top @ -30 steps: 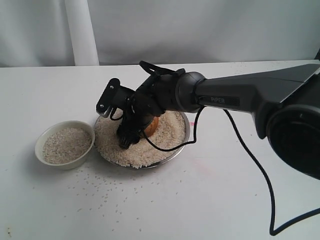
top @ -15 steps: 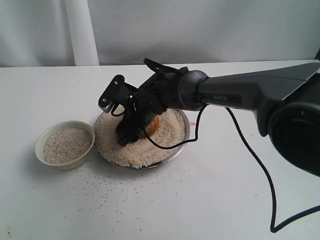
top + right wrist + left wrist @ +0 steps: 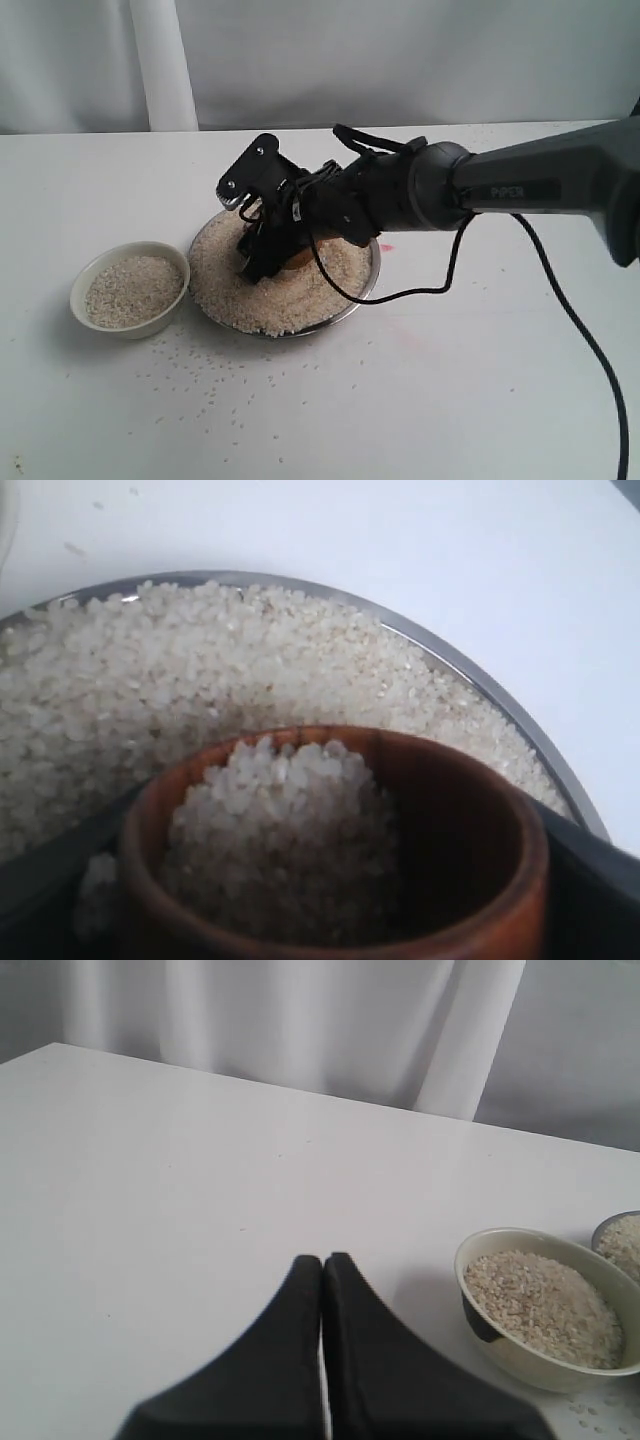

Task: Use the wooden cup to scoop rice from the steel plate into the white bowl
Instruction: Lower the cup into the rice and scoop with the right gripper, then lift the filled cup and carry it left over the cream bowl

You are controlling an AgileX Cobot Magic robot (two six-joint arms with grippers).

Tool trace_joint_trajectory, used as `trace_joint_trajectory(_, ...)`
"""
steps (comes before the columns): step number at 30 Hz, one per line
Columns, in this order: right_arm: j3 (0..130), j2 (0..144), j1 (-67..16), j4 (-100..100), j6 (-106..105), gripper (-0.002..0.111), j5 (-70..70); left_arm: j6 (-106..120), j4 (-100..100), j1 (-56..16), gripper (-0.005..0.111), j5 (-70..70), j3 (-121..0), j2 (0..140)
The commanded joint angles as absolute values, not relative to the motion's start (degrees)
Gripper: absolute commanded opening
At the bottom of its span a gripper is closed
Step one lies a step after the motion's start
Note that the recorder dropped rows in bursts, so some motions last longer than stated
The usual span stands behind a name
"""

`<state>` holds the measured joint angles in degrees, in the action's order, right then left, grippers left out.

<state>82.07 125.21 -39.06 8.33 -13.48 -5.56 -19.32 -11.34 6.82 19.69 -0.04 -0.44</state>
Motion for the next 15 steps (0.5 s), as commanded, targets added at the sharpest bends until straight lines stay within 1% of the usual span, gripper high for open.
trace_joint_trajectory(1, 77.4, 123.6, -38.8, 6.9, -12.4, 0.000, 3.1, -19.4, -11.1, 6.8, 0.000, 19.3, 0.0, 0.0)
trace_joint_trajectory(9, 71.9, 122.8, -38.8, 6.9, -9.2, 0.000, 15.0, -19.4, -11.1, 6.8, 0.000, 19.3, 0.0, 0.0)
trace_joint_trajectory(15, 71.1, 119.7, -38.8, 8.7, -9.4, 0.000, 14.1, -19.4, -11.1, 6.8, 0.000, 19.3, 0.0, 0.0)
